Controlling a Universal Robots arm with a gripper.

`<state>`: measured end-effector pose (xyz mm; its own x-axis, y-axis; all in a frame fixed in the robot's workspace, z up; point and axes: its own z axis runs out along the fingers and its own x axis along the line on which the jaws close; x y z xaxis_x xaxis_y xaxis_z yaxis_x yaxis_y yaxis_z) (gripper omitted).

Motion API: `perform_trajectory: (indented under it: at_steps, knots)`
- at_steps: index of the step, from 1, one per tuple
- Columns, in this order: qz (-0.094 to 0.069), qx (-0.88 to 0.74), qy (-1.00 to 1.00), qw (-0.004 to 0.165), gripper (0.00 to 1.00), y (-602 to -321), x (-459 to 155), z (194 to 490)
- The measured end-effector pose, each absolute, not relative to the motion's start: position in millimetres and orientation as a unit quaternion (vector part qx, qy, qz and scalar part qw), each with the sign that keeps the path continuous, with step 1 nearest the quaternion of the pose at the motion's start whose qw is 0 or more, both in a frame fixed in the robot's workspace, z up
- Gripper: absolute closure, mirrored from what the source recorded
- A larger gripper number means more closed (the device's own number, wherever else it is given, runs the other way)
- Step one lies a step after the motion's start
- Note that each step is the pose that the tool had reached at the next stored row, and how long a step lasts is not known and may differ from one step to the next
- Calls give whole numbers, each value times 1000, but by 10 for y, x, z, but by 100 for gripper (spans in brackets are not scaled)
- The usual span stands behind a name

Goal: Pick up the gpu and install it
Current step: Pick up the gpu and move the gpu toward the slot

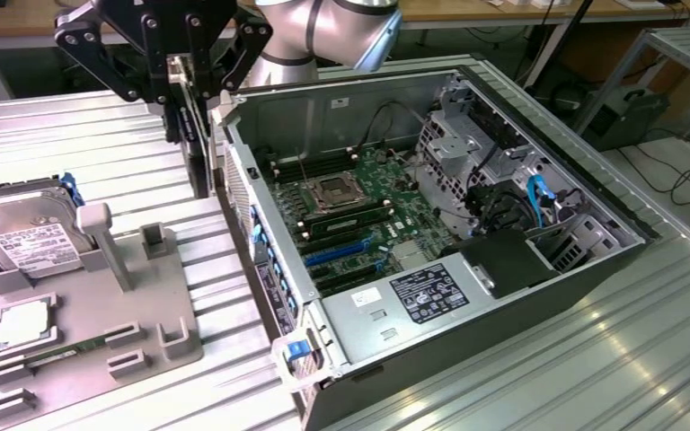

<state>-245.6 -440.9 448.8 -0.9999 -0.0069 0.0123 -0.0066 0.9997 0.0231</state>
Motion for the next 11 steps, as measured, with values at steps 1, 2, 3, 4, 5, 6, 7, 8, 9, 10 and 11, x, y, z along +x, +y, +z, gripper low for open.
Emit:
perform_trajectory:
  at_steps: [1, 2, 3, 4, 5, 6, 7, 8, 9, 10, 11]
  knots:
    - [-12, 3, -1000, 6, 73, -4409, -2447, 4488]
    - [-12, 3, -1000, 6, 73, -4409, -2438, 4488]
    - [-12, 3, -1000, 6, 73, -4409, -2431, 4488]
    - [-12, 3, -1000, 6, 73, -4409, -2422, 4488]
    - [-12, 3, -1000, 6, 73, -4409, -2412, 4488]
    - [-12, 3, -1000, 6, 73, -4409, -2401, 4488]
    - [-12, 3, -1000, 6, 73, -4409, -2392, 4488]
    - [-12, 3, -1000, 6, 73, -4409, -2380, 4488]
    - [-12, 3, -1000, 6, 73, -4409, -2371, 4488]
    - [-12, 3, -1000, 6, 73, -4409, -2361, 4488]
    - [-12, 3, -1000, 6, 73, -4409, -2350, 4488]
